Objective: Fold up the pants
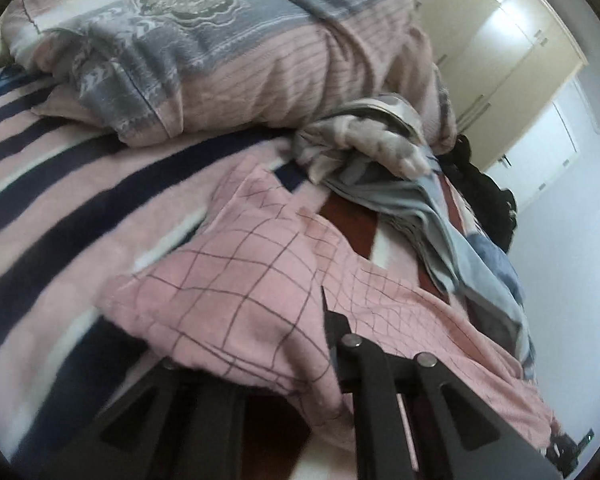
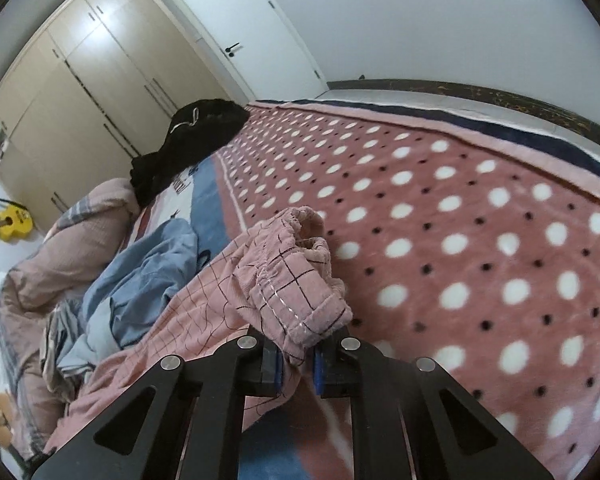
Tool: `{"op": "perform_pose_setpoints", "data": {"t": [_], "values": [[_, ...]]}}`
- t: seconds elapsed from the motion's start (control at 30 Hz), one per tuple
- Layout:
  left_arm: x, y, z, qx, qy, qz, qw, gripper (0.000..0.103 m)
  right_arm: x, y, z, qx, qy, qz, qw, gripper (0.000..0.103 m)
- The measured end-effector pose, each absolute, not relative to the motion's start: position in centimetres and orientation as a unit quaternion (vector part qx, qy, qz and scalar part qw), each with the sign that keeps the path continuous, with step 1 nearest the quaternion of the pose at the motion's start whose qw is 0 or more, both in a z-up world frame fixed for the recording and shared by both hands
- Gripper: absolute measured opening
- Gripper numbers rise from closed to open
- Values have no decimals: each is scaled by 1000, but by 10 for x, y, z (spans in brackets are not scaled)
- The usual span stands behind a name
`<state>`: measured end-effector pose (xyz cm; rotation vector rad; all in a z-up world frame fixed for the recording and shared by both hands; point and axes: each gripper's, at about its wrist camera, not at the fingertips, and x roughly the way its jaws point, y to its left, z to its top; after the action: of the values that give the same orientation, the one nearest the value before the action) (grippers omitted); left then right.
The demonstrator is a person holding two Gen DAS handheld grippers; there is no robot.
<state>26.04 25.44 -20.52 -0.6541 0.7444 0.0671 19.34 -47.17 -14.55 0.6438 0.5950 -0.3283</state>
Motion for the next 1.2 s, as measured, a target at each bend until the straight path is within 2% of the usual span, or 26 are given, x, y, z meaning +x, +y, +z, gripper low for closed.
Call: {"op": "perform_pose_setpoints", "data": {"t": [0.2,0.37,0.43,0.47,0.53,0.57,0.6,0.63,0.67,0.77,0.83,1.0,1.13,1.17,1.2], "values": [[221,231,-192,-291,353,-3,889,9,151,-493,-127,307,274,-177,894,4],[220,225,-210,-288,380,-7,879,13,120,-509,-127,300,291,-186,889,5],[221,227,-223,-294,399,7,869,37,118,-509,-138,297,307,-187,885,6],[218,229,-226,-299,400,13,866,42,117,-508,-143,295,312,-189,883,8],[207,237,-227,-313,395,23,863,64,116,-506,-150,291,322,-188,881,13],[202,239,-225,-316,391,24,864,69,115,-505,-151,290,327,-185,880,19],[195,243,-223,-316,390,28,864,78,113,-505,-152,290,333,-177,879,24],[189,246,-221,-317,391,29,864,83,111,-504,-152,290,335,-174,880,34],[185,248,-221,-321,395,22,861,82,106,-502,-151,286,336,-171,881,42],[171,251,-224,-351,402,-12,845,83,91,-496,-143,265,336,-170,888,49],[168,253,-228,-375,397,-26,837,87,78,-492,-139,257,335,-171,890,54],[186,261,-244,-450,362,-40,815,94,54,-482,-122,261,320,-157,897,54],[212,263,-243,-483,342,-34,805,94,51,-471,-101,260,301,-136,907,54],[218,263,-242,-488,340,-35,803,93,52,-468,-96,259,297,-132,910,54],[225,261,-241,-492,337,-38,802,79,53,-465,-92,258,294,-128,911,54]]}}
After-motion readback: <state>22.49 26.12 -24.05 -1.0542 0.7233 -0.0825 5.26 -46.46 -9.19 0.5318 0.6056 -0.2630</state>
